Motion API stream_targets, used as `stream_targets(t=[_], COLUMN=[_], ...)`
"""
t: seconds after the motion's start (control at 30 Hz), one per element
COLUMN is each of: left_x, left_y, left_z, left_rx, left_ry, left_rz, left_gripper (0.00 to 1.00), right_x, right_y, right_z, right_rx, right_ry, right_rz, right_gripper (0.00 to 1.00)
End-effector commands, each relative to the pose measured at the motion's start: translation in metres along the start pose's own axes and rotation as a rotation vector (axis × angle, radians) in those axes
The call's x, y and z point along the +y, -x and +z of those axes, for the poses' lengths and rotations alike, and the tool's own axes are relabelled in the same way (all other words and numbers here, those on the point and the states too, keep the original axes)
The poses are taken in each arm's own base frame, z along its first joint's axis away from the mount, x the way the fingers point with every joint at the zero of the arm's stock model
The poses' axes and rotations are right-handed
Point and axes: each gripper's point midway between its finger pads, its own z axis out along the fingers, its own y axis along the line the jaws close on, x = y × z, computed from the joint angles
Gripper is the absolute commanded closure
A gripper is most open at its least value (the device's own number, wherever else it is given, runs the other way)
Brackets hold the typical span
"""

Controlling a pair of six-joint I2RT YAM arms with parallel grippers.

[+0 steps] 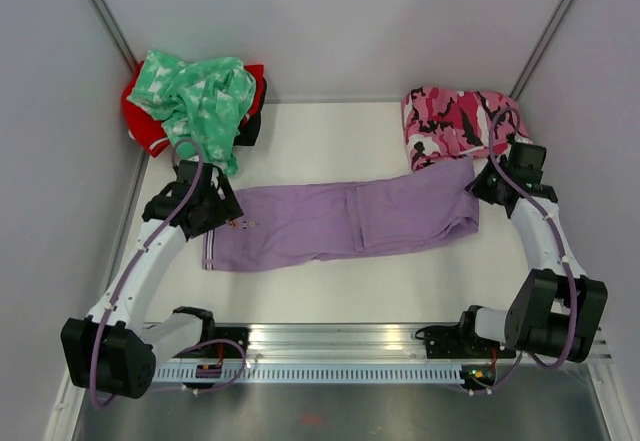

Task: Fold and stack the trousers
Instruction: Fold the trousers

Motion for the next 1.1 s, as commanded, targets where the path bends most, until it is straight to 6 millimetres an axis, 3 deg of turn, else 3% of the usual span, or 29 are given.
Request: stream_targets(t=[0.0,0.03,0.13,0.17,0.2,0.23,0.3,0.33,0.4,0.43,0.5,0.53,0.6,0.67,0.77,0.9,1.07], left_x=[0.007,0.009,0.013,0.015,0.018,0.025,0.034,0.039,0.055,0.064,0.082,0.087,0.104,0.105,0.113,0.128,0.131], left_y=[0.023,0.024,0.030,0.033,0.035,0.038,0.039,0.041,0.038,0.036,0.026,0.020,0.023,0.018,0.012,0.013,0.014], left_z=[-0.005,-0.003,-0.001,-0.001,-0.001,-0.002,-0.001,-0.002,0.003,0.006,0.009,0.013,0.009,0.011,0.008,0.000,0.006], left_rx=[-0.055,-0.054,-0.068,-0.074,-0.079,-0.091,-0.094,-0.103,-0.095,-0.092,-0.083,-0.073,-0.099,-0.088,-0.096,-0.117,-0.098], left_ry=[0.057,0.061,0.059,0.063,0.069,0.084,0.097,0.097,0.128,0.149,0.182,0.180,0.195,0.148,0.156,0.214,0.214], left_rz=[0.011,0.007,-0.010,-0.018,-0.025,-0.049,-0.079,-0.106,-0.167,-0.199,-0.273,-0.300,-0.390,-0.437,-0.500,-0.564,-0.611], left_gripper=[0.12,0.12,0.12,0.12,0.12,0.12,0.11,0.11,0.11,0.11,0.11,0.11,0.11,0.11,0.11,0.11,0.11], right_x=[0.052,0.082,0.135,0.167,0.184,0.218,0.248,0.281,0.322,0.345,0.378,0.398,0.422,0.450,0.485,0.514,0.531], right_y=[0.027,0.030,0.024,0.008,0.002,-0.013,-0.023,-0.035,-0.041,-0.065,-0.085,-0.105,-0.131,-0.155,-0.197,-0.221,-0.262], right_z=[-0.022,-0.031,-0.045,-0.051,-0.053,-0.061,-0.067,-0.076,-0.094,-0.094,-0.089,-0.097,-0.085,-0.089,-0.069,-0.046,-0.030], right_rx=[-0.044,-0.061,-0.047,-0.020,-0.007,0.016,0.018,0.033,0.038,0.065,0.084,0.104,0.140,0.167,0.211,0.200,0.236], right_ry=[0.142,0.192,0.279,0.342,0.355,0.409,0.427,0.484,0.569,0.590,0.614,0.657,0.682,0.742,0.758,0.743,0.724], right_rz=[-0.129,-0.192,-0.233,-0.266,-0.236,-0.269,-0.233,-0.249,-0.219,-0.251,-0.260,-0.271,-0.256,-0.212,-0.161,-0.145,-0.187], right_gripper=[1.00,1.00,1.00,1.00,1.00,1.00,1.00,1.00,1.00,1.00,1.00,1.00,1.00,1.00,1.00,1.00,1.00])
